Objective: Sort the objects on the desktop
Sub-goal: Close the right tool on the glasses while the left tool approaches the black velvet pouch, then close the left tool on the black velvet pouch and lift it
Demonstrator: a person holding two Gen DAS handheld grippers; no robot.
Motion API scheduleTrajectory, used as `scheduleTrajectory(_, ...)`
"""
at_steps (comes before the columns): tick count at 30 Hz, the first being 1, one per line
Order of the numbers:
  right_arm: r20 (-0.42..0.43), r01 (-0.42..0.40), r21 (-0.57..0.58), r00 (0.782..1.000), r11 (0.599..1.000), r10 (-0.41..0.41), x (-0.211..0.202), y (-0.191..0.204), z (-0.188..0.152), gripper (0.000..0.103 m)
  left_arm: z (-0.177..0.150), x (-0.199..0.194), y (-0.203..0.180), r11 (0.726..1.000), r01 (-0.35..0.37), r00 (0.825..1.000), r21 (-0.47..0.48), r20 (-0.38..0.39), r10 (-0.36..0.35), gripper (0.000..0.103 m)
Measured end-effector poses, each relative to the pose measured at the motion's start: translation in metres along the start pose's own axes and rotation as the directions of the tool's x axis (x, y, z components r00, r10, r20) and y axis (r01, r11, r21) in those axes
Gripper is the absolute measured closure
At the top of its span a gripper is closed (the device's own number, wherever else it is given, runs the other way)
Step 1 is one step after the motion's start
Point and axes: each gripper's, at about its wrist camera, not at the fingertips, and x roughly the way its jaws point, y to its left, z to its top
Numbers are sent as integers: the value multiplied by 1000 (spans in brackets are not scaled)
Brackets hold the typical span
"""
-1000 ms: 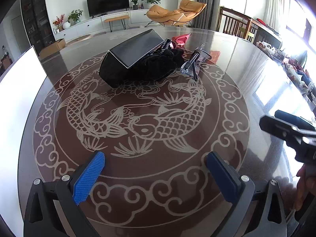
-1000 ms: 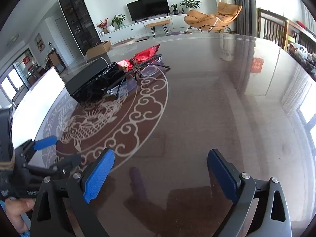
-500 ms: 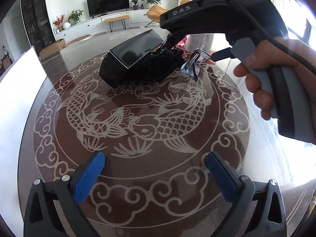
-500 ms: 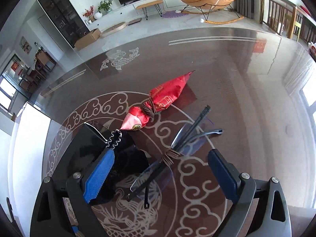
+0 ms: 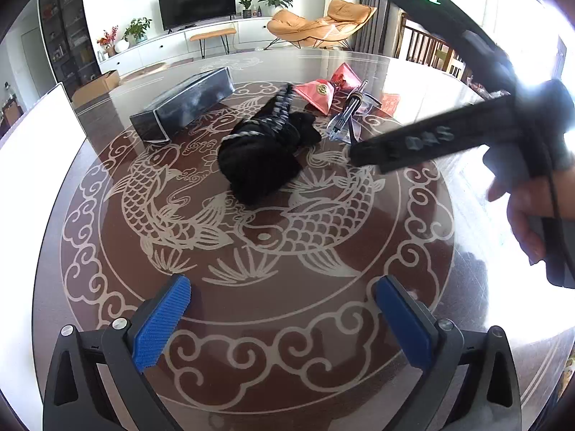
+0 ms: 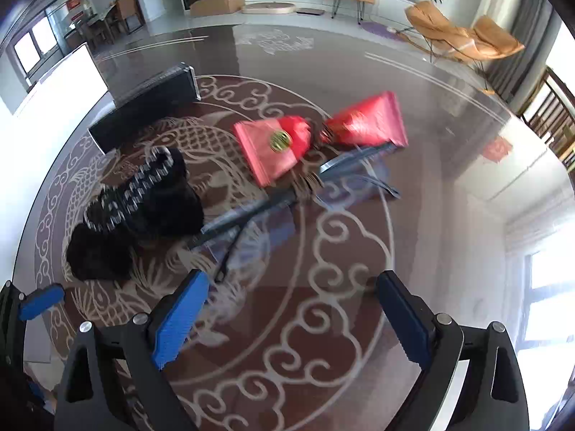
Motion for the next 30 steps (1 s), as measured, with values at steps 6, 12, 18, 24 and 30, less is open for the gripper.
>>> scheduleTrajectory(6,108,-197,221,978,955,177,-25,-30,-11,9,3,0,2,1000,-3,1000,-3,-1,3,0)
scheduleTrajectory(12,48,-152,306,988,940,144,-3,-19,33,23,2,1,1,1000,-2,1000,-5,0,2,0)
scheduleTrajectory(18,74,4,216,997,976,-20,-8,-4,38,86,2,1,1,1000,-1,1000,-7,2,1,0)
scheduleTrajectory(24,144,-12,189,989,982,-16,-41,-27,-36,87,-1,3,6,1000,19,1000,-14,7,-19,0)
scheduleTrajectory(30,202,-29,206,979,978,-14,-80,-40,-137,87,16,13,11,993,55,998,104,-25,-52,0)
